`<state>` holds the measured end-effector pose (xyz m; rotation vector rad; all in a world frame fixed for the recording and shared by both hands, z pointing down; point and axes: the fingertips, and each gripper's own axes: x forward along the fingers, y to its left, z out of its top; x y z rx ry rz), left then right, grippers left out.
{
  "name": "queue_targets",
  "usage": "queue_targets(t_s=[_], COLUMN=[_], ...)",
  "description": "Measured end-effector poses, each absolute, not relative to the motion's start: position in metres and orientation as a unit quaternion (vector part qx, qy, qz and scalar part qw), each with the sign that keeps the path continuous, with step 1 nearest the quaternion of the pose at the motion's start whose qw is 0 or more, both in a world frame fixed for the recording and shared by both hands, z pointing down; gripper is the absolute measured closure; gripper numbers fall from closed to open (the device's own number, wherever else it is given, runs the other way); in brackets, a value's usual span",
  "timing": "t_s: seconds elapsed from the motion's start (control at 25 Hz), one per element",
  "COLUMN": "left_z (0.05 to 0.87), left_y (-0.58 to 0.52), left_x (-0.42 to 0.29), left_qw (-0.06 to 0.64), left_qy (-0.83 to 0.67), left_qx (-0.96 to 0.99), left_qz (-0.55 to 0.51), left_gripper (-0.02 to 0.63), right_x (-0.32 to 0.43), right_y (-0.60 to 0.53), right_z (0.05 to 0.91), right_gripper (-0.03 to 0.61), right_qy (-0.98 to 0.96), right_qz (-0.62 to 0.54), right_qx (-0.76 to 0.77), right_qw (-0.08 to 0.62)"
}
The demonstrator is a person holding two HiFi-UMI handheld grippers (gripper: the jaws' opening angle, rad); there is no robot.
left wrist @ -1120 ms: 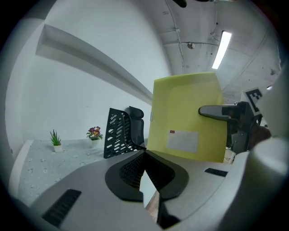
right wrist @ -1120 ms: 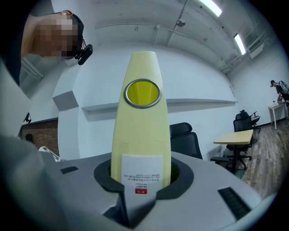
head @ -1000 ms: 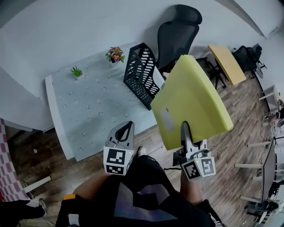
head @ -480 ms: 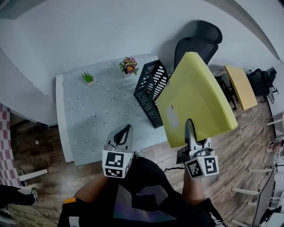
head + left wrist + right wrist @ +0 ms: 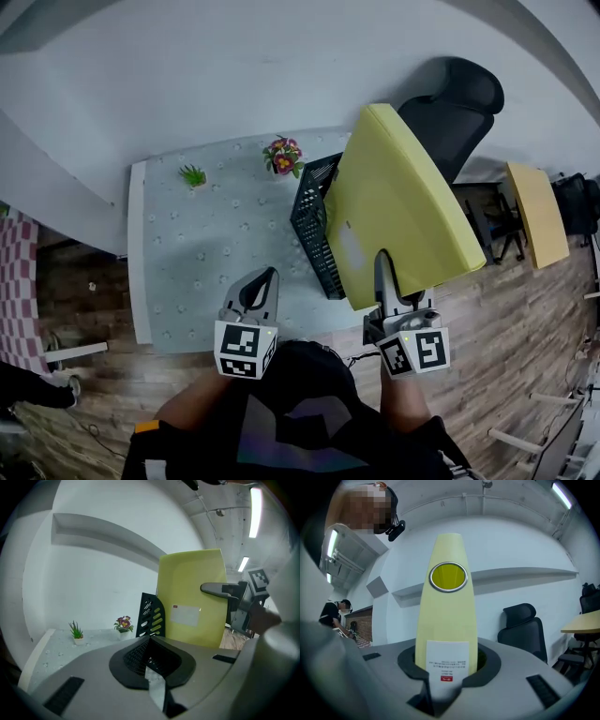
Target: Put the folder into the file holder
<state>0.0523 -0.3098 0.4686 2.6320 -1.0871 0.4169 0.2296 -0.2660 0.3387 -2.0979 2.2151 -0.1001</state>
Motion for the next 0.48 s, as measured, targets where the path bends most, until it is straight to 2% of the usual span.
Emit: queue_targets(t_s=[0.48], left_z=[0.487], left_y=[-0.330], left_x=[0.066], left_qw=[0.142], left_qy=[-0.431], left_qx=[0.874], left_qz=[0.175], left_gripper=[0.609], right_x=[0.235], right_y=[-0.305], right_z=[0.375], right_gripper=[0.439], right_qy=[0.759], right_qz=[-0.045], right_qx=[-0.645], right_qw=[0.070])
